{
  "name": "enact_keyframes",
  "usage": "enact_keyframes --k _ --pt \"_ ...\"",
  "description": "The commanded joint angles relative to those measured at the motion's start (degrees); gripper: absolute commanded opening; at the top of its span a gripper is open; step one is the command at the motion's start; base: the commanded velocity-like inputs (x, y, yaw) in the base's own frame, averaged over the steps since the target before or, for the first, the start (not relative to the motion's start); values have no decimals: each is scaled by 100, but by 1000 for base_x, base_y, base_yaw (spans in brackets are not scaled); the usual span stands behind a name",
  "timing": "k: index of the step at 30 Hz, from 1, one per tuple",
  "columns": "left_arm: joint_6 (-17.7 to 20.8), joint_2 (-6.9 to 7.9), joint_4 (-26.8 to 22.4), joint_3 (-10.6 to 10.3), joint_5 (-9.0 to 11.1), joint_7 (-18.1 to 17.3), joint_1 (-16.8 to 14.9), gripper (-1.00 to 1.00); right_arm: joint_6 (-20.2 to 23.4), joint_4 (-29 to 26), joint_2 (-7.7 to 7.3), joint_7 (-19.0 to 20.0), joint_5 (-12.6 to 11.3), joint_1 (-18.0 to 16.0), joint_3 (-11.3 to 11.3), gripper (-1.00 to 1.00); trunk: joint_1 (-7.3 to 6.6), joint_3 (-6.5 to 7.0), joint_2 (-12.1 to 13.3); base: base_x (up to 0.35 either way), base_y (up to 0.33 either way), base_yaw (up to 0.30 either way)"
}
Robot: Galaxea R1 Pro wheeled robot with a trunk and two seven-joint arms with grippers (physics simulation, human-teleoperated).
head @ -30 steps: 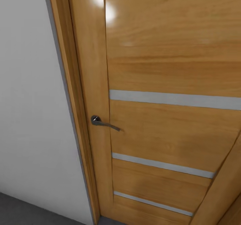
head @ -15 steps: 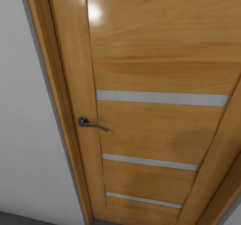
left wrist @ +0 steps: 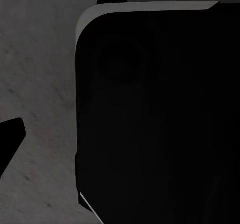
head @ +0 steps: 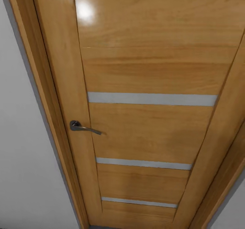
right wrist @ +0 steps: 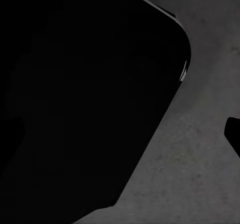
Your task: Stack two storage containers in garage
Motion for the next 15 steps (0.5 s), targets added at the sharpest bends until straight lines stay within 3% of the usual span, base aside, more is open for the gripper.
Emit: enact_keyframes --k 1,9,15 --pt "-7 0 -1 3 19 1 -1 100 -15 0 0 -1 -30 -2 28 100 0 -4 -2 99 88 -19" --pt "-7 1 -1 3 20 1 -1 100 -15 -1 0 -1 -30 2 28 100 0 -4 -2 180 145 -4" --pt "-7 4 -1 3 20 1 -1 100 -15 2 0 -1 -30 -1 32 100 0 -4 -2 47 25 0"
